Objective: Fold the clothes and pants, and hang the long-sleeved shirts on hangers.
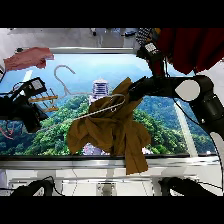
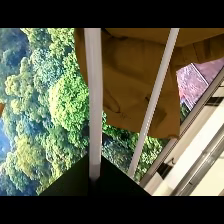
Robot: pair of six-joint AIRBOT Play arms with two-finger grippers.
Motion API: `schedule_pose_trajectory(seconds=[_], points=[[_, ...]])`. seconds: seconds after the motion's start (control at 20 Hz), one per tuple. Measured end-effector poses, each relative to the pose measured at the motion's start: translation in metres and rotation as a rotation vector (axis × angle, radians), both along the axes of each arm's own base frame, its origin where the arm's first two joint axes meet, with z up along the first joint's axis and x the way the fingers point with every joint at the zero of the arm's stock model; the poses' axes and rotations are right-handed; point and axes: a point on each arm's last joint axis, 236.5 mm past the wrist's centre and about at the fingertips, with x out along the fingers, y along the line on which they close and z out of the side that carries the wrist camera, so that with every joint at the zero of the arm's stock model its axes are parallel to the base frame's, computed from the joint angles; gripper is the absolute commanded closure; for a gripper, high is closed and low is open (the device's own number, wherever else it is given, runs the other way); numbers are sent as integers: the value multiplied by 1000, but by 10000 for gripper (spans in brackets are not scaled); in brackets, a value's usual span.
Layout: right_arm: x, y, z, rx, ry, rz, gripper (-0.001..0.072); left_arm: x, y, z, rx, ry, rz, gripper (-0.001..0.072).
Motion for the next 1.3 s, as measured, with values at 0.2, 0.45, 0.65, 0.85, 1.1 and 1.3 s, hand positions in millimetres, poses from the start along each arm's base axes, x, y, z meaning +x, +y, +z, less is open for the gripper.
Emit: schedule_pose_trajectory(seconds=[0.2, 0.45, 0.65, 0.85, 1.1, 1.3], points=[[0, 0, 0, 2, 1, 1, 659, 3, -6, -8, -4, 27, -21, 678], [-17, 27, 8, 82, 21, 111, 658, 23, -31, -17, -5, -12, -80, 678], [-49, 60, 13, 155, 75, 253, 658, 45, -62, -30, 4, -62, -135, 678], [-88, 98, 17, 184, 104, 397, 658, 75, -93, -40, -36, -125, -119, 678], [-113, 115, 12, 154, 120, 481, 648, 100, -126, -32, -183, -188, -91, 678], [-112, 104, -1, 83, 144, 442, 659, 110, -132, -24, -263, -208, -57, 677]])
